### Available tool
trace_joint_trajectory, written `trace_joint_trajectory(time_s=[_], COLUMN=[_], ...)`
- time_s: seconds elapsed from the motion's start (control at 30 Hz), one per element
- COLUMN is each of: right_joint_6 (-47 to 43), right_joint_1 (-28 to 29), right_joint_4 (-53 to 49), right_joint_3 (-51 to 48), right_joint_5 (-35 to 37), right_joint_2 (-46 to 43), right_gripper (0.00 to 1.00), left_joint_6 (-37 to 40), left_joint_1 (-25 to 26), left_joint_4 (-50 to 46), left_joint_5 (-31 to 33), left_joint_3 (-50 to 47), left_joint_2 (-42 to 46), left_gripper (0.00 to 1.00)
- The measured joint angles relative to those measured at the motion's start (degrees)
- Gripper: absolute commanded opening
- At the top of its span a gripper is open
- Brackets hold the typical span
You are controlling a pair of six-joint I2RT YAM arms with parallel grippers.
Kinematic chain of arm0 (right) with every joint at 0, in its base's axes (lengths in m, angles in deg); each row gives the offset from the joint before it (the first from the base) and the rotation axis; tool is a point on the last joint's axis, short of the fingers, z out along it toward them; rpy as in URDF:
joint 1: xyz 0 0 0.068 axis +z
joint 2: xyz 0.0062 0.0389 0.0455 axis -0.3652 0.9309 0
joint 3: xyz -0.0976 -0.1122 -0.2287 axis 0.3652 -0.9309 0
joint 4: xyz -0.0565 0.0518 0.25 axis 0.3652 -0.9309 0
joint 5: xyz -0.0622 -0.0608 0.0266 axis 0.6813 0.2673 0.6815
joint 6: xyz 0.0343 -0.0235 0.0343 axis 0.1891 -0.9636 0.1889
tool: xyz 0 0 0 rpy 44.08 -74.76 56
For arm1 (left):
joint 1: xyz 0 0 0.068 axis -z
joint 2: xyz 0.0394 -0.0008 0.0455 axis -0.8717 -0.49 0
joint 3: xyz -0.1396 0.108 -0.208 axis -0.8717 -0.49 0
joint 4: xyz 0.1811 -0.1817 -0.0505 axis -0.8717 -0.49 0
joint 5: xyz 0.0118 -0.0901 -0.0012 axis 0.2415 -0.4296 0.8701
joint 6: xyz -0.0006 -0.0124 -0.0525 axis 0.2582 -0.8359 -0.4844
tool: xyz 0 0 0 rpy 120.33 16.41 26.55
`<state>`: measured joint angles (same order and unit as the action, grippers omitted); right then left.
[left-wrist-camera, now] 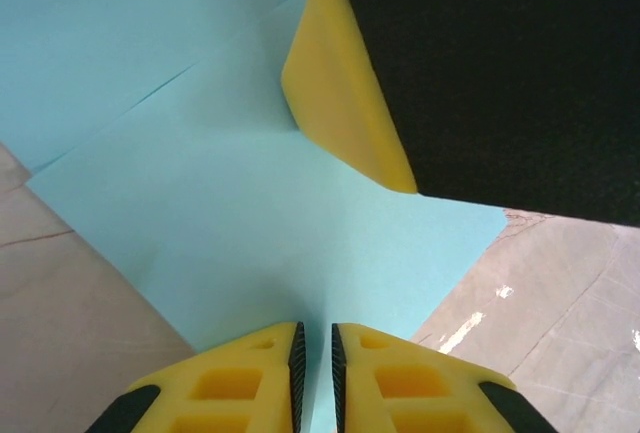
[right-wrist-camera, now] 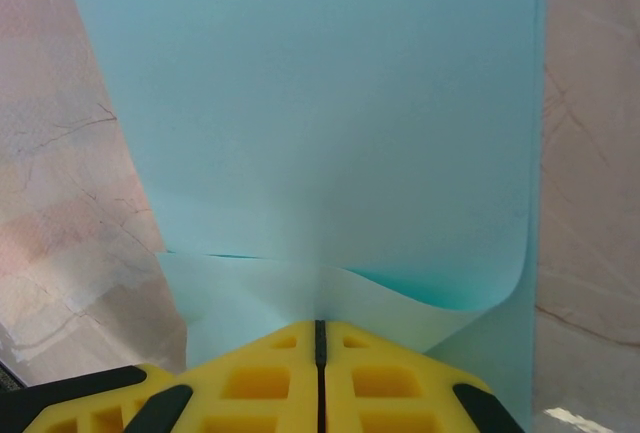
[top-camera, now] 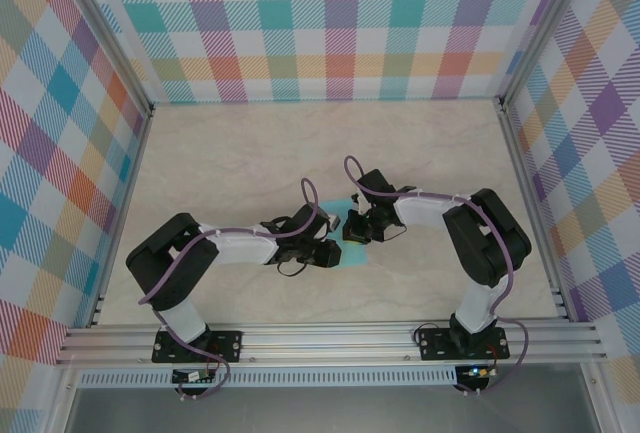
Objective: Fold a paper plane with a square sheet of paper (fold left side to right side)
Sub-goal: Fold the triangle a second time at the center of the table.
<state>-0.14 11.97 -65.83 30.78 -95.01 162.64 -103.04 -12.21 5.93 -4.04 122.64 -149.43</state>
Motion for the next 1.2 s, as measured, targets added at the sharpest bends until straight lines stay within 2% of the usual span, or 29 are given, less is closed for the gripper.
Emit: trace_joint_trajectory(time_s=[0.2,0.47,0.73,1.2], right_joint_6=[-0.39,-1.09,0.81,1.29], right_joint_1=[0.00,0.55,3.37,3.54], right_joint_4=[-0.26,-0.59,1.57,1.60], right_joint_3=[-0.46,-2.99,-5.16,-3.41], right_joint_5=[0.04,-0.37,-2.19,-1.73], right_joint_2=[-1.53,-9.16,-7.23,-2.19], right_gripper=[0.06,0.02,0.02,0.02], left_joint_6=[0.04,0.26,0.44,0.61], left_joint_1=[0.00,0.28,0.83,0.98], left_joint_4=[-0.09,-0.52,-1.25,-1.55], left_joint_5=[0.68,1.27,2.08,2.36], left_joint_3=[0.00,0.24,0.57,0.76], left_joint_2=[-0.22,-0.33,-0.33,-0.35], left_gripper=[0.11,0.07,0.06,0.05])
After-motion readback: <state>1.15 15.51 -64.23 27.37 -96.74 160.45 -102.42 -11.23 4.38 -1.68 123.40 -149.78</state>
